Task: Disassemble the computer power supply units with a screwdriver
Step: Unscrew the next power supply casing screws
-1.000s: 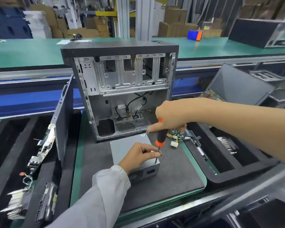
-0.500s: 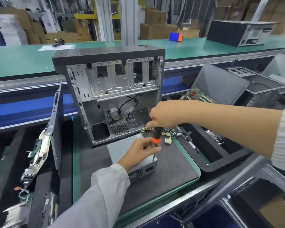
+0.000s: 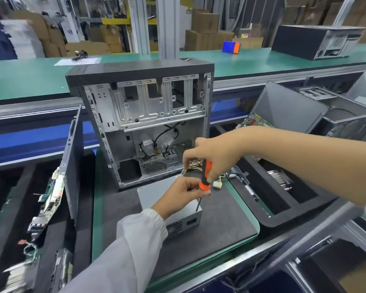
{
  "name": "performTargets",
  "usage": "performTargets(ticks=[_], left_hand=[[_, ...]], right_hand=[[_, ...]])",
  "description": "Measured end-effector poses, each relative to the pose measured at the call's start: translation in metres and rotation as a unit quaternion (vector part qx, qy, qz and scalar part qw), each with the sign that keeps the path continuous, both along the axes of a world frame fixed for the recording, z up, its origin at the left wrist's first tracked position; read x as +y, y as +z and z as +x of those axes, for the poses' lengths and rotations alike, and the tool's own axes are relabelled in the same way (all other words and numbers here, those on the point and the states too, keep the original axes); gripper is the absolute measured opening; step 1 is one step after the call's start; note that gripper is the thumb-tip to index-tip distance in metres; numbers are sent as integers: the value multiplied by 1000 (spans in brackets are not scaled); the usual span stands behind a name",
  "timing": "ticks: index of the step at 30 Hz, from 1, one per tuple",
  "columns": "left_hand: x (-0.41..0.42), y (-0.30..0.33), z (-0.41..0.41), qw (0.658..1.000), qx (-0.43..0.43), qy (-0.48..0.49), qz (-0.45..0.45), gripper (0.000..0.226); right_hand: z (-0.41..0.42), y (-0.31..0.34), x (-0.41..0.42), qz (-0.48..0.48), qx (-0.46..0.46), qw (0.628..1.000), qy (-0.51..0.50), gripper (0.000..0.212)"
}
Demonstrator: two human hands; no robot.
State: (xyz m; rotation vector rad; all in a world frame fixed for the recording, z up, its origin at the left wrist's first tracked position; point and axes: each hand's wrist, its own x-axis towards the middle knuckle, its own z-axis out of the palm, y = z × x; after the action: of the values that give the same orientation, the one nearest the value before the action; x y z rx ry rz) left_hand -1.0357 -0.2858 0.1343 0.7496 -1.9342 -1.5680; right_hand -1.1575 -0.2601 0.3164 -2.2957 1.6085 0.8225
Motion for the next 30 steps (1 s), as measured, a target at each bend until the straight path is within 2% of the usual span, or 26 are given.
performTargets(ticks=[2,4,6,8,9,10,12,13,16,17,19,21,22,23,26,28,30], left_hand=[[2,0,-1,1000,6,3,1,30],[4,1,-1,1000,5,-1,8,26],[4,1,-2,1000,5,-4,21,17],[4,3,-1,1000,11,-2,29,12],[4,4,-1,999,15,1,33,10],[4,6,-1,999,18,5,37,9],[4,6,-1,999,28,9,39,20],[4,7,0,999,30,9,35,22],[5,10,0,999,27,1,25,7],[5,10,1,999,25,1,29,8],[6,10,1,999,23,0,35,12],[6,10,2,999,25,1,37,16],[6,11,2,999,24,3,37,16],[6,11,2,999,25,4,37,15],[5,11,3,999,19,10,34,27],[4,10,3,1000,12,5,26,34],[3,11,5,1000,5,-5,21,28]], right_hand=[[1,2,1,-24,-24,998,-47,69],[3,-3,2,-65,-5,992,-106,71],[5,-9,3,-83,46,991,-92,59],[5,-12,3,-108,73,991,-30,38],[4,-10,3,-97,65,993,-8,25],[4,-7,5,-67,46,997,-3,24],[0,-1,7,-9,12,1000,-16,52],[0,1,8,-13,3,999,-33,61],[6,-2,10,-121,16,989,-89,66],[7,-5,10,-148,34,984,-94,67],[7,-9,7,-151,62,985,-62,54],[5,-6,5,-98,51,993,-28,20],[3,-3,5,-60,33,997,-21,28],[1,-1,5,-32,12,999,-14,45],[-1,1,4,-36,2,998,-45,73],[2,-3,3,-74,5,993,-89,76],[5,-8,2,-110,25,990,-89,72]])
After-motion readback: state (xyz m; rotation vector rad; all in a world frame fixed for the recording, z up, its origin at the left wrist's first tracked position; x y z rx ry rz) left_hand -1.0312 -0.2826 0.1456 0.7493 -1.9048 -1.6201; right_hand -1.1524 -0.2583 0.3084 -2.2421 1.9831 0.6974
